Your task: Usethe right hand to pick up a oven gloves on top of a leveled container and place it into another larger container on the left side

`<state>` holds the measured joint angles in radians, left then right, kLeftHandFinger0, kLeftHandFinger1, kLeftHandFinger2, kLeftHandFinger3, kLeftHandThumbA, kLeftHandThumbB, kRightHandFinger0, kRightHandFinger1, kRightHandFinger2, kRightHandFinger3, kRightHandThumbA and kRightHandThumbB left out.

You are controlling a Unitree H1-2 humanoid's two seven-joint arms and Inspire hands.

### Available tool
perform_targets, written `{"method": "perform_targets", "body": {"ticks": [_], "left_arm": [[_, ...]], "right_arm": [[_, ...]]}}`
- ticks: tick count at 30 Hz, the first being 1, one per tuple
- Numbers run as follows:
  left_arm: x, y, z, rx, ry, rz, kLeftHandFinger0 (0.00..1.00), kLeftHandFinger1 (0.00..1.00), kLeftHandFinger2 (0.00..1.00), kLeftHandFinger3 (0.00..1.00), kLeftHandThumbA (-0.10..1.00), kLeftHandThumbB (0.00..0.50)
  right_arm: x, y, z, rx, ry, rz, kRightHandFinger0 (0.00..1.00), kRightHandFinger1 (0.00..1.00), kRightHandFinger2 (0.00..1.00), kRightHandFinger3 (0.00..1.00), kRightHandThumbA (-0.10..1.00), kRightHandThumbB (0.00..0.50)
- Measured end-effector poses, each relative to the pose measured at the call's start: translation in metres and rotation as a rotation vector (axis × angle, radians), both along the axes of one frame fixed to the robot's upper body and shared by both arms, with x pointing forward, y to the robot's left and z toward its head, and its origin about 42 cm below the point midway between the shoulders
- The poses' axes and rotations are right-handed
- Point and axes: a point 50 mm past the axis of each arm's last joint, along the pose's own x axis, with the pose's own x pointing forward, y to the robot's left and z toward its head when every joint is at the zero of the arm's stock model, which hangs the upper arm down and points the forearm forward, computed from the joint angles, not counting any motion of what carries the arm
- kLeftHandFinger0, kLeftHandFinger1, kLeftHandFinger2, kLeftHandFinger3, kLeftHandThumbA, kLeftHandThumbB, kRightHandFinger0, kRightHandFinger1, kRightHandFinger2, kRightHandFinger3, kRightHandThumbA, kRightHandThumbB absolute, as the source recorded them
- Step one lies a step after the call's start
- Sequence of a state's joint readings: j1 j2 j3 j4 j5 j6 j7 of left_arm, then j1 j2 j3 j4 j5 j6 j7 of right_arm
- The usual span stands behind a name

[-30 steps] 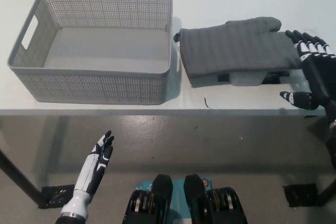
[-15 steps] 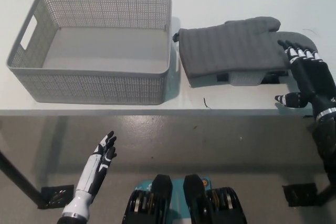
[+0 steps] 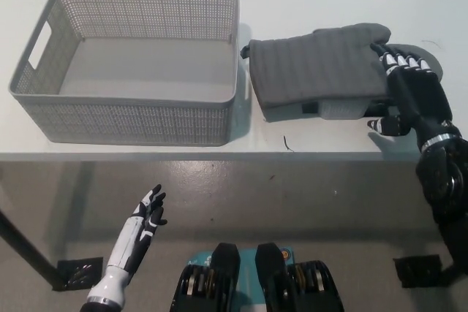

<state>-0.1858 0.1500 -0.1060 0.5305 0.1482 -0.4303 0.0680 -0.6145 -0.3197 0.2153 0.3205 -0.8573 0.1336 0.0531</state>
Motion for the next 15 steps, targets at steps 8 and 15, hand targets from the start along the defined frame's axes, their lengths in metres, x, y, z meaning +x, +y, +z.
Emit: {"method": "perform_targets", "body": {"ticks": [8,15], "left_arm": [[0.0,0.001,-0.001,0.006,0.003,-0.005,0.8,0.92,0.92,1.0,1.0,0.48],[0.0,0.002,0.0,0.011,0.002,-0.004,0.8,0.9,0.9,1.0,1.0,0.46]], "right_arm": [[0.017,-0.002,-0.01,-0.029,0.059,-0.027,1.0,1.0,1.0,1.0,1.0,0.227],[0.025,-0.007,-0.021,-0.045,0.083,-0.056,1.0,1.0,1.0,1.0,1.0,0.253]]}}
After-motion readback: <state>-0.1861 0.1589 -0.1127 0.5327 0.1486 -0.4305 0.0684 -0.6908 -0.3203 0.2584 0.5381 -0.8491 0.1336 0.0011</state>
